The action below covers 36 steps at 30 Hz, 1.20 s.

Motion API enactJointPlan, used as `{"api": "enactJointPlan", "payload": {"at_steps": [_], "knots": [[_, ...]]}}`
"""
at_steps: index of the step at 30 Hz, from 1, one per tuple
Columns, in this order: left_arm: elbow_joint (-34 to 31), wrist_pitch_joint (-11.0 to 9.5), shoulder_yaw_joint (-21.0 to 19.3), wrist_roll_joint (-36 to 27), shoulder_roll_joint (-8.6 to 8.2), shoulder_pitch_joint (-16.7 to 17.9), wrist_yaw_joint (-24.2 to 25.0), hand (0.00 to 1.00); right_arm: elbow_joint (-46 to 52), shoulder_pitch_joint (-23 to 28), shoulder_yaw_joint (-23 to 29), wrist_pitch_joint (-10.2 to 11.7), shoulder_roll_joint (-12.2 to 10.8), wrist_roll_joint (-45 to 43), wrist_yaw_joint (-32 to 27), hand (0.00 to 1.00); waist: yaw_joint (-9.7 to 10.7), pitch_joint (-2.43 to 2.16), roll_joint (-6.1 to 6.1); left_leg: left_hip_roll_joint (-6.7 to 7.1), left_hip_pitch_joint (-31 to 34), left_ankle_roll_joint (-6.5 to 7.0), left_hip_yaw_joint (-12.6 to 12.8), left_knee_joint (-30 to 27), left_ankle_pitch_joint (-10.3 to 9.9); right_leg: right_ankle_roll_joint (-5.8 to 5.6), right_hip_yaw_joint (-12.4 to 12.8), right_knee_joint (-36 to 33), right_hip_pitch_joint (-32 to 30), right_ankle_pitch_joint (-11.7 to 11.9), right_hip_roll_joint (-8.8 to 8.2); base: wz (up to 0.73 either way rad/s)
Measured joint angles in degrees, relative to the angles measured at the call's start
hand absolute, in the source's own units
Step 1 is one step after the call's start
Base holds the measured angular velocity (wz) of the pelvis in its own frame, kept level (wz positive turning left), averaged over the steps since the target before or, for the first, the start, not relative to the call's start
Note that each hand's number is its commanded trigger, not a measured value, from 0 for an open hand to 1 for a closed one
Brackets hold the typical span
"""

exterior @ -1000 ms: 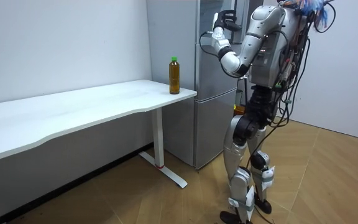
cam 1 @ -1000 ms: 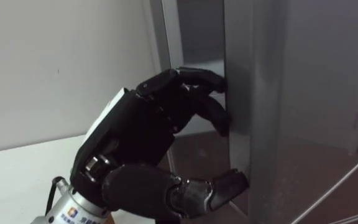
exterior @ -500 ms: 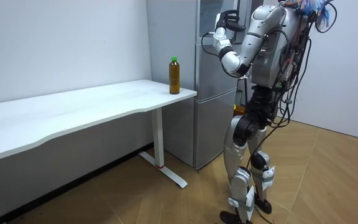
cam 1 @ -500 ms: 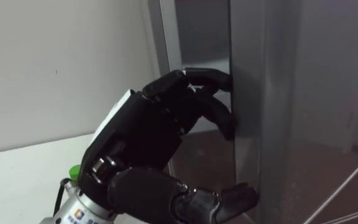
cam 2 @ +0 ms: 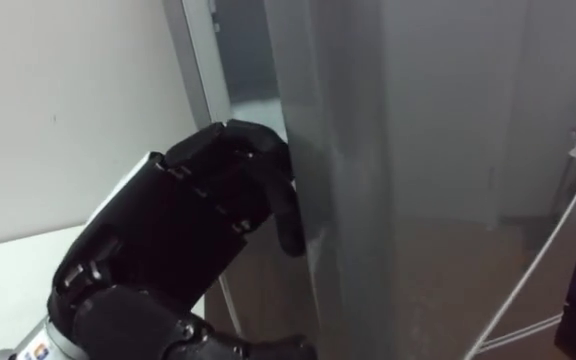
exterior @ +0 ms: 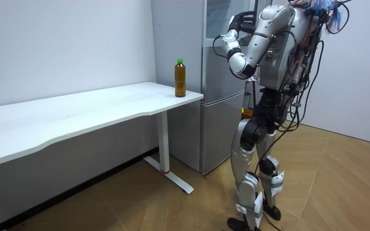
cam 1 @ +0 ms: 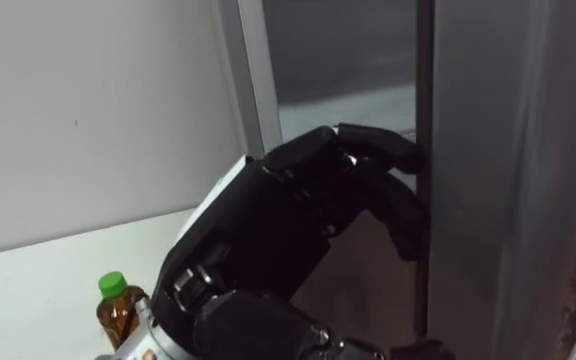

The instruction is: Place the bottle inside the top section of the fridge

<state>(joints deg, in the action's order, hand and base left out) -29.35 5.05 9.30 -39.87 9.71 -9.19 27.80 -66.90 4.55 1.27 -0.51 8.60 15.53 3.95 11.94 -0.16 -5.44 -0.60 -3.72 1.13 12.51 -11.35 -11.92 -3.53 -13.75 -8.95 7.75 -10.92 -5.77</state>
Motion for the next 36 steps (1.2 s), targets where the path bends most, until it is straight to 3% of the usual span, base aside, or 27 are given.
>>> {"api": "enactJointPlan", "payload": {"at_steps": [7, 12, 16, 26, 36], "knots": [[0.0, 1.6, 1.6, -0.9, -0.01, -0.2, 0.7, 0.00, 0.2, 0.0, 0.0, -0.8, 0.3, 0.2, 0.5, 0.00, 0.4, 0.15, -0.31, -0.77, -0.8, -0.10, 2.7, 0.5, -0.1, 0.28, 2.6, 0.1, -1.0, 0.7, 0.64, -0.19], [0.3, 3.7, 2.8, -1.0, 0.06, -2.8, 0.9, 0.00, 0.4, -0.1, 0.1, -0.8, 0.3, 1.2, 0.5, 0.00, 1.9, 0.18, -0.37, -0.83, -1.0, -0.17, 3.6, 0.6, -0.1, 0.40, 3.0, 0.1, -1.3, 0.9, 0.80, -0.11], [1.2, 3.8, 5.4, -1.0, 0.10, -4.4, 1.0, 0.00, 0.6, 0.1, 0.1, -0.8, 0.7, 2.3, 0.4, 0.00, 2.7, 0.22, -0.32, -1.03, -1.5, -0.22, 5.2, 0.9, -0.1, 0.49, 4.5, 0.0, -1.8, 1.0, 1.01, -0.20], [1.2, 3.9, 9.4, -1.0, 2.22, -5.3, 1.0, 0.00, 0.6, 0.0, 0.0, -0.8, 1.2, 6.3, -0.2, 0.00, 5.2, 0.24, -0.32, -2.06, -3.0, -1.03, 10.2, 2.0, -0.6, 0.69, 8.9, 0.3, -3.2, 1.5, 2.10, -0.26], [1.3, 3.9, 11.5, -0.9, 2.27, -7.5, 0.9, 0.00, -0.3, 0.0, -0.1, -0.8, 1.4, 8.8, 0.0, 0.00, 5.6, 0.32, -0.21, -3.00, -3.4, -1.68, 12.8, 2.0, -1.0, 1.09, 9.2, 0.3, -4.1, 1.7, 2.78, -0.14]]}}
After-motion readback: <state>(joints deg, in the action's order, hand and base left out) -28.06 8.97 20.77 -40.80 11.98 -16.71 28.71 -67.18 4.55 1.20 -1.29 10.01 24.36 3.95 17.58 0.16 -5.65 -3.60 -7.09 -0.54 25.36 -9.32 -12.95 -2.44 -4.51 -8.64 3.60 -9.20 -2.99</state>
